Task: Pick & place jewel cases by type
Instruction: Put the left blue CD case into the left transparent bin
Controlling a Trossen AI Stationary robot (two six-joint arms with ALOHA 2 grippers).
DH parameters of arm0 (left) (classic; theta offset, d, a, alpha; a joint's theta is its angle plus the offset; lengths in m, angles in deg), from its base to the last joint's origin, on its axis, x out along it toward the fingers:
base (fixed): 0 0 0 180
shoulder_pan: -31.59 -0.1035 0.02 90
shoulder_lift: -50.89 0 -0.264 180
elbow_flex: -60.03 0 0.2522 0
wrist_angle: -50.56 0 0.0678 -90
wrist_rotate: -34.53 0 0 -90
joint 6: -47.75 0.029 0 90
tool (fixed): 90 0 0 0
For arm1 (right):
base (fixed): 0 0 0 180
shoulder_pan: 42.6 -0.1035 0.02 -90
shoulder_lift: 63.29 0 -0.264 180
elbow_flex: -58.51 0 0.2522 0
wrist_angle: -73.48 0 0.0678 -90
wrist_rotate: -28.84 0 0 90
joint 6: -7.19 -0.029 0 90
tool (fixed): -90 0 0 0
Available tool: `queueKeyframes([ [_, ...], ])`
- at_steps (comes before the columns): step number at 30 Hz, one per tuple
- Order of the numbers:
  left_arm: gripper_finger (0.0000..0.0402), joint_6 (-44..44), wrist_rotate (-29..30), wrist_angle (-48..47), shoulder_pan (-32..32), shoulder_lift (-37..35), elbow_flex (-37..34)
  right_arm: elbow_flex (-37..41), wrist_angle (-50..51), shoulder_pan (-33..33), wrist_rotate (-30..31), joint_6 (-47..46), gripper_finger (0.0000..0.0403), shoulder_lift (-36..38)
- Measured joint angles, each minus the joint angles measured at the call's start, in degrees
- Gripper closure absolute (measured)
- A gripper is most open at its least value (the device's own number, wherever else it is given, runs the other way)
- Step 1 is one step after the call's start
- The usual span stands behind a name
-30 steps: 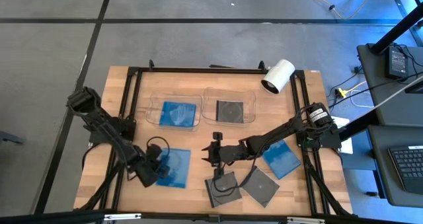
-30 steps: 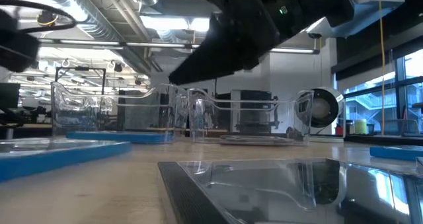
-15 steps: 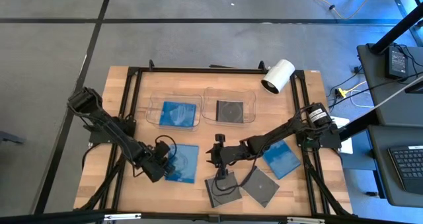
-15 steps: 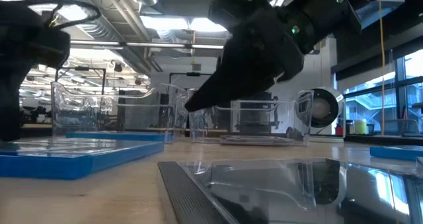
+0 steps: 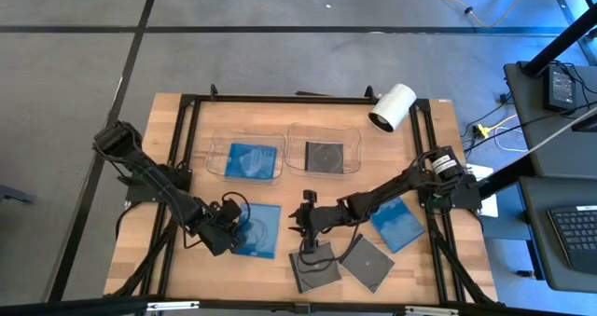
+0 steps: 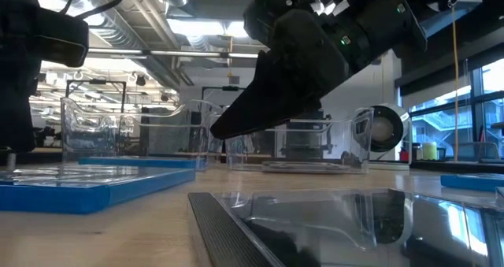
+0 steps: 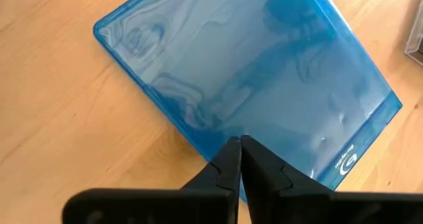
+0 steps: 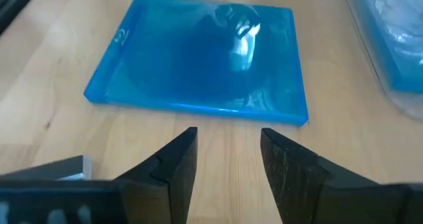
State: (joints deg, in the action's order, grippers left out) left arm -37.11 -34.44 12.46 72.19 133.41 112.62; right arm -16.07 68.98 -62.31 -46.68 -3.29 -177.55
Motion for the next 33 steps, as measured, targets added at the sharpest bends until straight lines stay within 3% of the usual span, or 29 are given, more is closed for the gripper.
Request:
queueKeyframes([
  [5, 0.0369, -0.9, 1.4, 0.0, 0.0, 0.0, 0.0, 0.0, -0.5, 0.1, 0.0, 1.1, 0.0233, -0.2],
  [10, 0.0315, -2.2, 1.9, 0.0, 0.0, -0.1, 0.1, 0.0, -1.0, 0.5, 0.0, 1.7, 0.0233, -0.2],
  [16, 0.0238, -14.5, -0.4, 0.0, -0.1, -0.1, 0.1, 0.0, -1.3, 0.7, -0.1, 1.7, 0.0233, -0.2],
  [19, 0.0215, -16.5, -2.2, 0.0, 0.0, -0.1, 0.1, 0.0, -1.2, 0.7, -0.2, 1.7, 0.0233, -0.2],
  [24, 0.0202, -22.8, 0.5, 0.1, 0.6, 0.0, 0.1, 0.0, -1.7, 0.7, -0.5, 0.4, 0.0233, -0.2],
  [33, 0.0215, -28.5, -3.1, 0.4, 0.5, 2.2, -1.6, -0.1, -3.8, 0.7, -5.9, -1.1, 0.0233, -1.4],
])
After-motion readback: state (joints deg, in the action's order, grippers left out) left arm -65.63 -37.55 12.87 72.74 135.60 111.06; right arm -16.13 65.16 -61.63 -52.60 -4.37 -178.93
